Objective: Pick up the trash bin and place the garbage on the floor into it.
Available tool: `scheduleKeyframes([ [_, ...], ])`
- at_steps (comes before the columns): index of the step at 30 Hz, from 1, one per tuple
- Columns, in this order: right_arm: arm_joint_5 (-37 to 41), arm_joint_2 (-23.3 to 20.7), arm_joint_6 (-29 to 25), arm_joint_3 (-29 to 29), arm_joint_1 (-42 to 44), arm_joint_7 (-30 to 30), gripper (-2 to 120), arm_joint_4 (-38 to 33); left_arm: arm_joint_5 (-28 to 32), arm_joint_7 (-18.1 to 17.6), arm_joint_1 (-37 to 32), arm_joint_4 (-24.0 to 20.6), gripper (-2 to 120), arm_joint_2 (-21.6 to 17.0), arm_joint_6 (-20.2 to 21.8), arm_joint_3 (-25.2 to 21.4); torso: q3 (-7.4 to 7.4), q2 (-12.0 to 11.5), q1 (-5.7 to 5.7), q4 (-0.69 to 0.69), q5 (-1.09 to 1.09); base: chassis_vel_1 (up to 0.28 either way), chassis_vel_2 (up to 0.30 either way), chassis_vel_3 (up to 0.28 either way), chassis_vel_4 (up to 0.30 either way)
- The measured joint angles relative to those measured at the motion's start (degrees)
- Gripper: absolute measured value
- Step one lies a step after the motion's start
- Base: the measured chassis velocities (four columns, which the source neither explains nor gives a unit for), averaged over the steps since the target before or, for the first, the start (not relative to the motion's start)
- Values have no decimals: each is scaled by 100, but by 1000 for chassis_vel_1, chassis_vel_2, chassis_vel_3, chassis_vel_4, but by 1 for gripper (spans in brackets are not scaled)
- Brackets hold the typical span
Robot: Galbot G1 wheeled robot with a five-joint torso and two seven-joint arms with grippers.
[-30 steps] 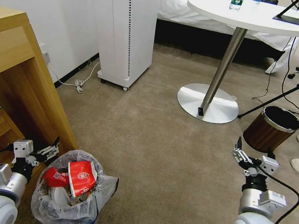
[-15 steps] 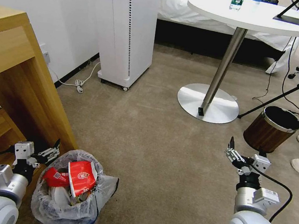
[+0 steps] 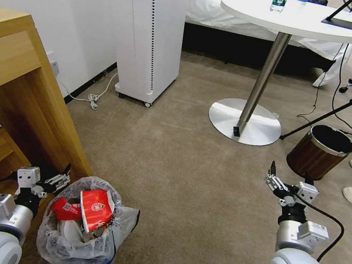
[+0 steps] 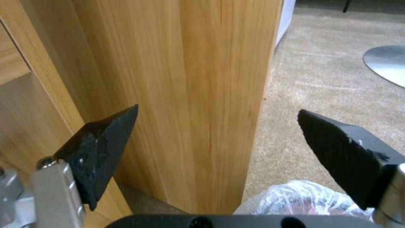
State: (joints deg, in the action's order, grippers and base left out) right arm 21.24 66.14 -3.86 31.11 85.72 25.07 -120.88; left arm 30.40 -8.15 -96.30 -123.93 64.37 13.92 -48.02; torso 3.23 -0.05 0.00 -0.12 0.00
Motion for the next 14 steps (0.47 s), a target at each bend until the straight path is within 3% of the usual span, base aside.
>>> scheduleKeyframes([
  [14,0,-1,2,1,0,3,100,-3,-1,-5,-1,-3,100,0,4,-1,0,0,0,0,0,0,0,0,0],
])
